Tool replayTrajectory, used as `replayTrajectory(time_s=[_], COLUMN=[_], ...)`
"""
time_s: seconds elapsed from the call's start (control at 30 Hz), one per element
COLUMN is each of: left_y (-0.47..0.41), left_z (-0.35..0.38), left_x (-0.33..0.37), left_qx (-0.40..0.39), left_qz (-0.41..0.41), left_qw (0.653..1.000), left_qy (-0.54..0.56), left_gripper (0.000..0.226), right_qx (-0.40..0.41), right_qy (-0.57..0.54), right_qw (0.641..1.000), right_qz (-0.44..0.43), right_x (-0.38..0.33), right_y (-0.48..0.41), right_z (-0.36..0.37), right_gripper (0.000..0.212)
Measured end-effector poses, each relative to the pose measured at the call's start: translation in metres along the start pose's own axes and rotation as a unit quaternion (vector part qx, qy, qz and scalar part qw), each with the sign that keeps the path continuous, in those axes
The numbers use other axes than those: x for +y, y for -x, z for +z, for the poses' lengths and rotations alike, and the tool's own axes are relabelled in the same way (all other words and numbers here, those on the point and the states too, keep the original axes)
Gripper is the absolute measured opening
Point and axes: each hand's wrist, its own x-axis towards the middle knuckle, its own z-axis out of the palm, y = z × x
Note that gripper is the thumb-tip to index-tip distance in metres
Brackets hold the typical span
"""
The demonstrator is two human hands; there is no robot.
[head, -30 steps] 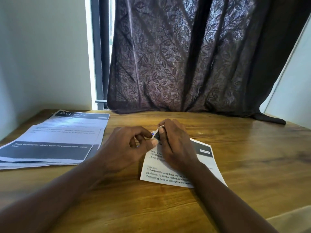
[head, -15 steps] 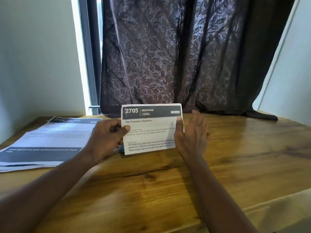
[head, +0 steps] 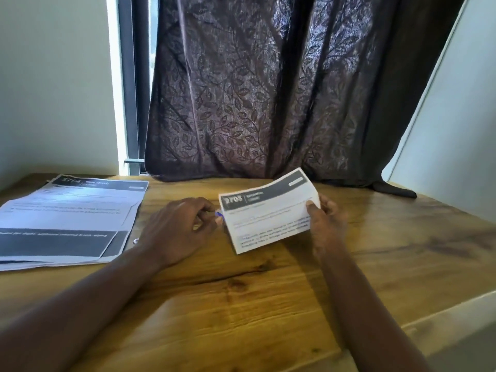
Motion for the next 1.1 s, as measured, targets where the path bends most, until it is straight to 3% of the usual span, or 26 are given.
replayTrajectory(time_s=[0.1,0.2,0.37,0.5,0.57,0.63,0.73,0.8,0.9,1.1], left_y=[-0.002,0.000,0.006,0.012,0.014,0.015,0.017,0.018,0.021,0.034], left_z=[0.005,0.005,0.004,0.000,-0.004,-0.011,-0.028,-0.046,-0.080,-0.132], left_x=[-0.005,-0.004,0.002,0.004,0.005,0.005,0.000,-0.012,-0.045,-0.131], left_qx=[-0.044,-0.064,-0.071,-0.066,-0.049,-0.032,0.011,0.053,0.100,0.079], left_qz=[0.009,0.004,-0.003,-0.013,-0.013,-0.011,0.000,-0.006,-0.070,-0.257], left_qw=[0.998,0.997,0.997,0.997,0.998,0.999,0.999,0.997,0.990,0.948], left_qy=[-0.037,-0.039,-0.037,-0.030,-0.028,-0.032,-0.047,-0.063,-0.073,-0.172], left_gripper=[0.036,0.039,0.040,0.039,0.040,0.040,0.039,0.038,0.039,0.054], right_qx=[0.056,0.110,0.084,0.094,0.133,0.141,0.058,-0.030,-0.177,-0.398], right_qy=[0.045,0.153,0.338,0.528,0.535,0.496,0.415,0.361,0.302,0.284], right_qw=[0.997,0.981,0.932,0.832,0.810,0.814,0.826,0.843,0.863,0.820], right_qz=[0.015,-0.043,-0.097,-0.143,-0.197,-0.268,-0.377,-0.398,-0.364,-0.299], right_x=[0.000,-0.003,0.005,0.004,-0.003,-0.005,-0.008,-0.012,-0.019,-0.030], right_y=[-0.007,-0.007,-0.005,0.003,0.010,0.019,0.042,0.059,0.082,0.118], right_z=[-0.021,-0.036,-0.047,-0.041,-0.036,-0.028,-0.005,0.016,0.061,0.157], right_gripper=[0.028,0.028,0.042,0.052,0.056,0.055,0.046,0.038,0.027,0.024])
